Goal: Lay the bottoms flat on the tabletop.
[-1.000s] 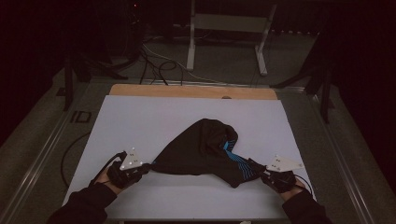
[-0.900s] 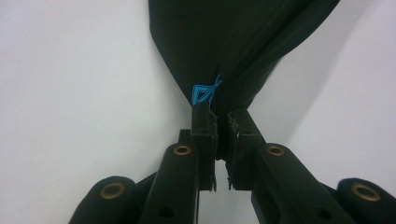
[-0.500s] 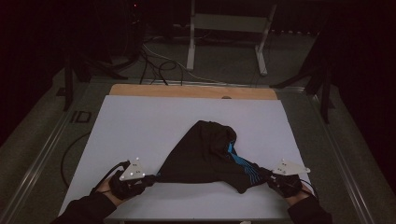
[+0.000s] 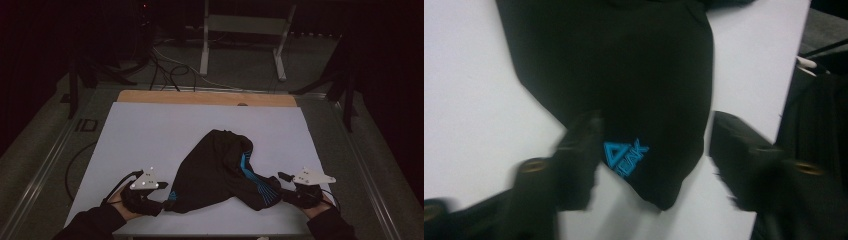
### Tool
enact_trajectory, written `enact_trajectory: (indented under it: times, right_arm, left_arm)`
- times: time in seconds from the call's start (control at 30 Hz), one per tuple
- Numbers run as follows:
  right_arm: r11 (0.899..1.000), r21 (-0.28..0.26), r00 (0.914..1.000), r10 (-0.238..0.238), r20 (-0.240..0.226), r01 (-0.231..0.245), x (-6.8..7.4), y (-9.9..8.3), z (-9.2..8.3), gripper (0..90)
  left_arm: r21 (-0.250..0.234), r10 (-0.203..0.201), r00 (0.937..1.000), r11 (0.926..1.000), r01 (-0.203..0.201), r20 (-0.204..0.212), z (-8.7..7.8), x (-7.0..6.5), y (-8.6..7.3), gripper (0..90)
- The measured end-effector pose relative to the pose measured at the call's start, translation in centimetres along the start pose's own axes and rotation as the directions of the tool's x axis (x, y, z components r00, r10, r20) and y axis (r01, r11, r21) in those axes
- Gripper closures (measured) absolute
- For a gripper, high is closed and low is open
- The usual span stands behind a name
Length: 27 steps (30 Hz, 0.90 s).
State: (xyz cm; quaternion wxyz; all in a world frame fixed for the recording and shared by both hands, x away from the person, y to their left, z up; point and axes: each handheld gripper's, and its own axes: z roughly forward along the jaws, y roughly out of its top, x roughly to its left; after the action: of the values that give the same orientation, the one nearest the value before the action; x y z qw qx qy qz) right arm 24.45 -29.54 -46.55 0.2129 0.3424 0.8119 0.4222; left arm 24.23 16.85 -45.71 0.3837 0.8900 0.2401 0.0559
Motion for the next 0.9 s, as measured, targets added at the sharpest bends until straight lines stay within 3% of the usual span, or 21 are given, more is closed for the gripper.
enact_trajectory:
  times: [0.1,0.27,0.33,0.5,0.57,0.7,0.77,0.87,0.9]
  right_arm:
    - [0.999,-0.045,1.0000,-0.003,-0.001,0.003,0.1,2.0,0.7,35.5]
    - [0.999,-0.051,0.9997,-0.004,-0.023,0.003,0.1,3.9,3.0,39.0]
    - [1.000,-0.017,0.9983,0.010,-0.057,-0.011,-0.2,4.4,4.2,39.2]
    - [0.999,0.032,0.9965,0.041,-0.073,-0.039,-0.9,4.8,7.0,45.6]
    - [0.998,0.049,0.9949,0.054,-0.085,-0.050,-1.0,4.8,8.1,46.6]
    - [0.993,0.113,0.9944,0.039,-0.098,-0.027,-0.8,4.4,10.1,47.9]
    - [0.990,0.140,0.9918,0.050,-0.118,-0.033,-0.6,4.0,11.0,49.8]
    - [0.985,0.171,0.9917,0.037,-0.123,-0.015,-0.4,3.6,11.7,61.3]
    - [0.983,0.181,0.9916,0.036,-0.124,-0.013,-0.3,3.5,11.8,70.0]
  left_arm:
    - [-0.004,-0.007,0.9995,1.0000,0.007,-0.031,0.5,0.6,1.0,27.6]
    - [-0.005,-0.043,0.9965,0.9991,0.043,-0.071,1.6,2.3,2.1,27.9]
    - [-0.004,-0.057,0.9947,0.9984,0.057,-0.085,2.0,3.0,2.4,27.9]
    - [0.001,-0.097,0.9900,0.9953,0.097,-0.103,3.6,4.9,3.2,30.8]
    - [0.008,-0.129,0.9858,0.9915,0.130,-0.108,4.5,5.7,3.3,31.5]
    - [0.029,-0.164,0.9796,0.9853,0.169,-0.116,6.2,7.0,3.1,32.0]
    - [0.032,-0.190,0.9764,0.9805,0.194,-0.103,7.0,7.6,2.9,32.5]
    - [0.050,-0.205,0.9744,0.9764,0.210,-0.092,8.2,8.1,2.6,33.0]
    - [0.056,-0.209,0.9735,0.9751,0.215,-0.092,8.6,8.2,2.5,34.0]
